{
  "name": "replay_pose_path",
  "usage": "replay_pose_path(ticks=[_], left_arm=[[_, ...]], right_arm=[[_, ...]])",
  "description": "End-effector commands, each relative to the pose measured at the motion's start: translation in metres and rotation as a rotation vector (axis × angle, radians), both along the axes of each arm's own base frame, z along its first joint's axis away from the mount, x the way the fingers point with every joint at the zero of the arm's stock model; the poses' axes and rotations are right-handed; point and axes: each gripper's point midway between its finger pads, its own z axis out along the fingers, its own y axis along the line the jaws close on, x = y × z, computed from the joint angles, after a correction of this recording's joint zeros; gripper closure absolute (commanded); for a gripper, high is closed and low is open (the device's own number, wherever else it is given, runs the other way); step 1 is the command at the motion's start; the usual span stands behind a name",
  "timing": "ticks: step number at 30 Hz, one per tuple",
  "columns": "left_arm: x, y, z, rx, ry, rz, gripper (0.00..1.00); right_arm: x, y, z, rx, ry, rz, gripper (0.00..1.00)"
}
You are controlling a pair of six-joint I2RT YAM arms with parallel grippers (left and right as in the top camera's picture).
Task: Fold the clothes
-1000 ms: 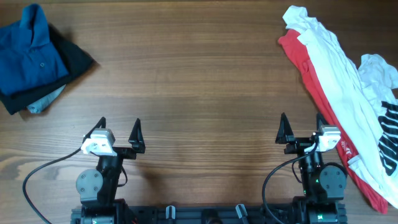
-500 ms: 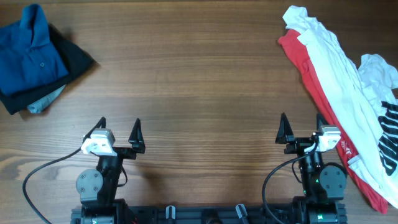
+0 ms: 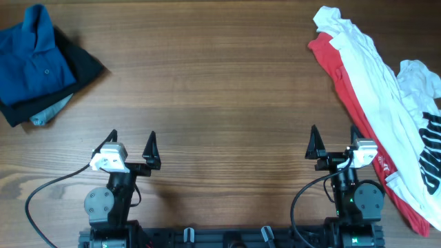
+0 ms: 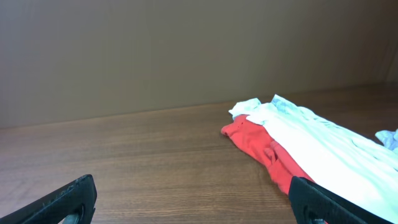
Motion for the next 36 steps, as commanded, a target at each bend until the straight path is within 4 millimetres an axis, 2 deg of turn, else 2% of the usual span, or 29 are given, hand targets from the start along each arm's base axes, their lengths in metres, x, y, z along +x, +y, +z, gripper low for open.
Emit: replay_pose_path(ticks=[1,26,31,36], left_arm=[[-0.0004,-0.0006,-0.001,0.012,-0.002,-0.002,0.0],[-0.0004,-0.0006,-0.0009,0.012,-0.003,-0.003,0.0],[-0.0004,-0.0006,-0.0009,0.012,-0.003,-0.002,0.0],[-0.0004,-0.0006,-0.0009,0.012,-0.003,-0.002,0.0]], right_arm=[[-0.0006,0.0022,0.0026,-0.012,-0.013,0.014,0.0],[-0.0006,0.0022,0.0025,-0.013,-0.013,0.014,0.0],[-0.0001,-0.0028,0.0021,-0.215,-0.017,-0.013,0.0],[-0.0001,-0.0027,0.0021,-0.222,-0.017,-0.012,0.0]])
